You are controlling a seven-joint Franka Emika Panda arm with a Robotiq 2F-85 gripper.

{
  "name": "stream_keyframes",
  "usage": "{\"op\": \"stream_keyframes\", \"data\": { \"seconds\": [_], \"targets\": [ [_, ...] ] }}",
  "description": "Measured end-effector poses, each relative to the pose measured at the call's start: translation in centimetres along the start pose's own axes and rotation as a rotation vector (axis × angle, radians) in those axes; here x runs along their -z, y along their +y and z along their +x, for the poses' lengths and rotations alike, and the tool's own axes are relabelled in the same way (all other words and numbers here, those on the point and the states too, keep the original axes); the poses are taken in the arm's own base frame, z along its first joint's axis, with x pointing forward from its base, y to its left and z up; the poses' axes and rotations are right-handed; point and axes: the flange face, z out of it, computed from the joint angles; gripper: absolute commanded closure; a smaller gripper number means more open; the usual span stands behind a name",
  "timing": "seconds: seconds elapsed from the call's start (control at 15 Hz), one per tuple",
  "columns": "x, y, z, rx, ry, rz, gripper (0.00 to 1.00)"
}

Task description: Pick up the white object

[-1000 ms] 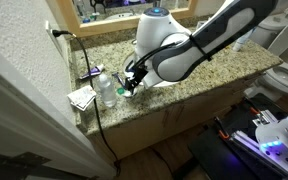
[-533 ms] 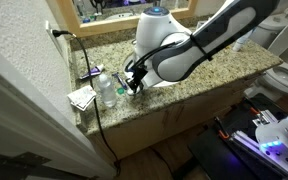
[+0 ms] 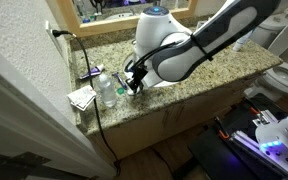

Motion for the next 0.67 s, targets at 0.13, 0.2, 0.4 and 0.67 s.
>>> {"op": "stream_keyframes", "data": {
  "seconds": [0.13, 0.2, 0.4, 0.67],
  "targets": [
    [0.2, -0.6, -0.3, 0.023, 0.008, -0.002, 0.84],
    [0.4, -1.0, -0.5, 0.034, 0.011, -0.001, 0.74],
    [0.5, -1.8, -1.0, 0.049, 0.007, 0.001, 0.35],
    [-0.5, -1.8, -1.7, 0.045, -0.016, 0.0, 0.08]
  ]
}}
